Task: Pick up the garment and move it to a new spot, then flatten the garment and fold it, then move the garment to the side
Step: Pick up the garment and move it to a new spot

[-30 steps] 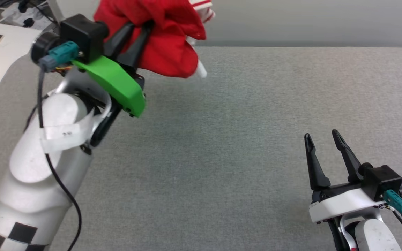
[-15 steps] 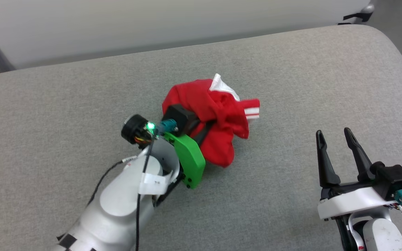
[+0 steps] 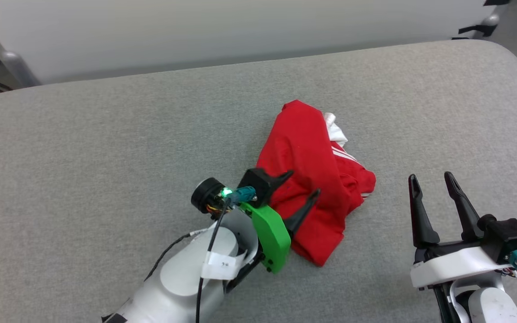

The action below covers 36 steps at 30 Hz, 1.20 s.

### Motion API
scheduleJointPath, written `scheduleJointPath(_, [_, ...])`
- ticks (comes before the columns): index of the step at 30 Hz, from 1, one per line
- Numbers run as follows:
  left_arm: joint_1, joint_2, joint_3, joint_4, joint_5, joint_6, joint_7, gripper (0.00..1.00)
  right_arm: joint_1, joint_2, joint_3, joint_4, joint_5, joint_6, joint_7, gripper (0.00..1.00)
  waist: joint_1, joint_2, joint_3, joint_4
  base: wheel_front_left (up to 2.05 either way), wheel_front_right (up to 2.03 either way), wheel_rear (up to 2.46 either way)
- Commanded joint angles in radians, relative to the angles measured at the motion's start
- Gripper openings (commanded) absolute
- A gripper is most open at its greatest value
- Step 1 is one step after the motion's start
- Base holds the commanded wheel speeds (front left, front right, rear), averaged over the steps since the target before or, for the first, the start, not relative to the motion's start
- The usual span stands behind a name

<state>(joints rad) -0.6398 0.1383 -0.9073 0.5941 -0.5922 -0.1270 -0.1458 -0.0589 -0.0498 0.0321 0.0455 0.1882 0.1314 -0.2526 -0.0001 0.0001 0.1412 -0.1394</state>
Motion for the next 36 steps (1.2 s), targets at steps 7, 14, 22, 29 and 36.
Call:
scheduleJointPath(7, [0.007, 0.08, 0.115, -0.066, -0.014, 0.079, -0.099, 1.0, 0.041, -0.001, -0.01, 0.007, -0.018, -0.001, -0.009, 1.0, 0.0001, -0.0001, -0.073, 0.126, 0.0, 0.0, 0.0])
scheduleJointPath(14, [0.17, 0.147, 0.289, -0.208, 0.005, 0.197, -0.115, 1.0, 0.071, -0.001, -0.017, 0.011, -0.023, -0.001, -0.009, 1.0, 0.0001, -0.0001, -0.102, 0.176, 0.0, 0.0, 0.0])
scheduleJointPath(22, [0.422, 0.121, 0.49, -0.417, 0.138, 0.21, -0.116, 1.0, 0.093, 0.0, -0.016, 0.011, -0.029, -0.001, -0.009, 1.0, 0.0001, -0.0001, -0.113, 0.198, 0.0, 0.0, 0.0])
scheduleJointPath(29, [0.571, 0.053, 0.618, -0.504, 0.244, 0.149, -0.116, 1.0, 0.106, 0.0, -0.009, 0.018, -0.024, -0.001, -0.009, 1.0, 0.0001, -0.0001, -0.126, 0.192, 0.0, 0.0, 0.0])
scheduleJointPath(36, [0.605, -0.005, 0.667, -0.504, 0.328, 0.083, -0.116, 1.0, 0.109, 0.0, -0.008, 0.023, -0.028, -0.001, -0.009, 1.0, 0.0001, -0.0001, -0.124, 0.188, 0.0, 0.0, 0.0])
